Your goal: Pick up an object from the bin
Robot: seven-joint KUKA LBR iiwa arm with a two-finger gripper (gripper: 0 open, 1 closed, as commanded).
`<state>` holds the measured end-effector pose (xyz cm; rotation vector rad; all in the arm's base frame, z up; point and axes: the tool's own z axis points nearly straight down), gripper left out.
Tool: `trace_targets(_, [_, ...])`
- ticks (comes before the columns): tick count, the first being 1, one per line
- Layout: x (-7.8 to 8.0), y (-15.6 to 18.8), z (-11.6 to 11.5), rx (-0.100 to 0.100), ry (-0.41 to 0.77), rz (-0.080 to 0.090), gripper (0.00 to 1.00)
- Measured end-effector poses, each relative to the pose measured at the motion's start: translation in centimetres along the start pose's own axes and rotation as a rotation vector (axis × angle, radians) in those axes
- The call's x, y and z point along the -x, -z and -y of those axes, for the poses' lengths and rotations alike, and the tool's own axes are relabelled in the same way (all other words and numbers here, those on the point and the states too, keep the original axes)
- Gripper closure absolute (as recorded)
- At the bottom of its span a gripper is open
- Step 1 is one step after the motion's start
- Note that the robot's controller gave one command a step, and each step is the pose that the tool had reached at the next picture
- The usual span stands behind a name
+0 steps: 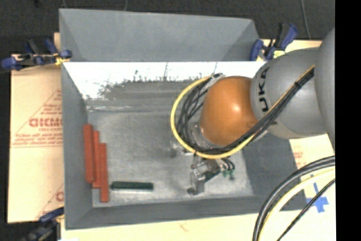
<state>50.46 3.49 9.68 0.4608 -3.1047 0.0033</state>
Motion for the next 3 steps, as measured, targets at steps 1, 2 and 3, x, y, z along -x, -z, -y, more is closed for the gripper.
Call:
trace_targets(1, [-2.8, -2.3, 5.2, -0.001, 0.11, 0.004, 0.0])
trace_targets(2, [-2.7, -2.3, 5.0, 0.001, 0.11, 0.006, 1.0])
trace_targets(3, [-3.3, 11.2, 9.7, -0.005, 0.084, 0.013, 1.0])
